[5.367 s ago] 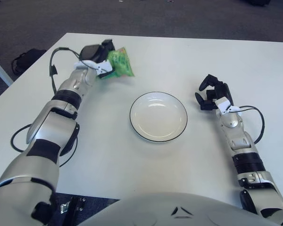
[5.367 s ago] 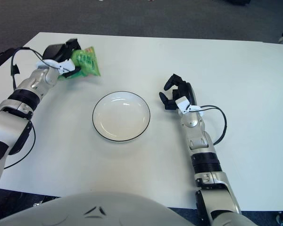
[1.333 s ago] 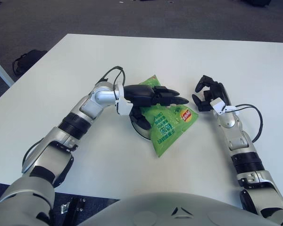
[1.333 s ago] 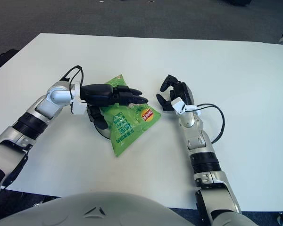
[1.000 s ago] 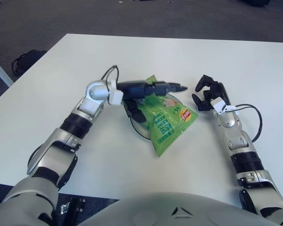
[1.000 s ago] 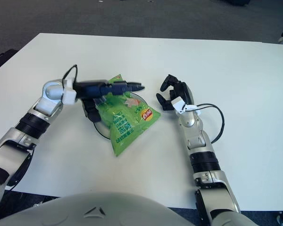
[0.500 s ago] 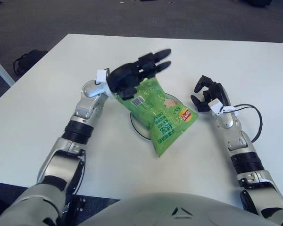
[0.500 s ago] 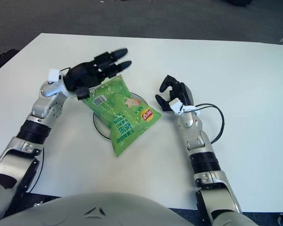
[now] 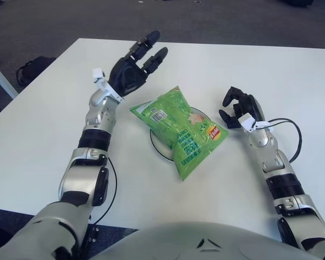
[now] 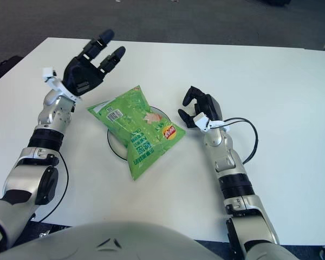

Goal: Put the snack into the plate.

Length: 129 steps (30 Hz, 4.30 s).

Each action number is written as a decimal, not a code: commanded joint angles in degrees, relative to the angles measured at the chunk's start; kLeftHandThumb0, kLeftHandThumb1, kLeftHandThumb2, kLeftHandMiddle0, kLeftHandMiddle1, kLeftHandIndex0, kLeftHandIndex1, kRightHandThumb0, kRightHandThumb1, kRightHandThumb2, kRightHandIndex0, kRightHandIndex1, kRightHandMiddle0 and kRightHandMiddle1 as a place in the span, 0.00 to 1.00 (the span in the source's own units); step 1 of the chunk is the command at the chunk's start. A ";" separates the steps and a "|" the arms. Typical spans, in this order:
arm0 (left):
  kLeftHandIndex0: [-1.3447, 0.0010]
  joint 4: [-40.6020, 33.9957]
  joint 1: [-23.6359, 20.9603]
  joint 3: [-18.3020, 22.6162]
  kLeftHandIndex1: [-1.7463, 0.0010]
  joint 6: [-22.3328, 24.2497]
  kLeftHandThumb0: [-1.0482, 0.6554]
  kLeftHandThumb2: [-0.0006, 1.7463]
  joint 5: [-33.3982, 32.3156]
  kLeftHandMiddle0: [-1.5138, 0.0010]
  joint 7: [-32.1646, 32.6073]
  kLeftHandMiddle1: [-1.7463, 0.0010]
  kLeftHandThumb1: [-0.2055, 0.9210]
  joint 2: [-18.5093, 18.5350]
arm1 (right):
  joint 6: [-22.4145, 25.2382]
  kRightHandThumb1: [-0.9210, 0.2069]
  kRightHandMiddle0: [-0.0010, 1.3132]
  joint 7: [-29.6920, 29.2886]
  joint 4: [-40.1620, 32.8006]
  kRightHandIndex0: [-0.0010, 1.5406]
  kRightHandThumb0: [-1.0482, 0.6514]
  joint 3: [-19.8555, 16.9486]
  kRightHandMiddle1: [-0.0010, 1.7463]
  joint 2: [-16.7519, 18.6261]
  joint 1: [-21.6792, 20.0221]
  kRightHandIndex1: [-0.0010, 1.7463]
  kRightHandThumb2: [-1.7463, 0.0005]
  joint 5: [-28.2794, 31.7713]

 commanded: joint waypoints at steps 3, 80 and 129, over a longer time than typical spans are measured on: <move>1.00 0.74 0.83 2.59 0.73 -2.48 0.03 0.27 4.92 0.84 8.17 0.95 1.00 -1.09 | 3.56 0.59 0.51 3.35 4.64 0.83 0.32 1.60 1.00 0.73 5.34 1.00 0.20 0.41; 0.13 29.39 9.17 -0.09 0.00 -18.70 0.31 0.47 36.52 0.07 45.33 0.00 0.91 1.24 | 3.05 0.60 0.52 2.91 4.45 0.85 0.31 3.21 1.00 -1.86 6.39 1.00 0.19 -2.27; 0.18 14.63 17.16 -8.33 0.00 -13.78 0.34 0.56 43.48 0.09 53.22 0.00 0.77 0.69 | -2.70 0.58 0.50 3.19 8.69 0.83 0.32 2.85 1.00 -3.42 4.56 1.00 0.21 -2.62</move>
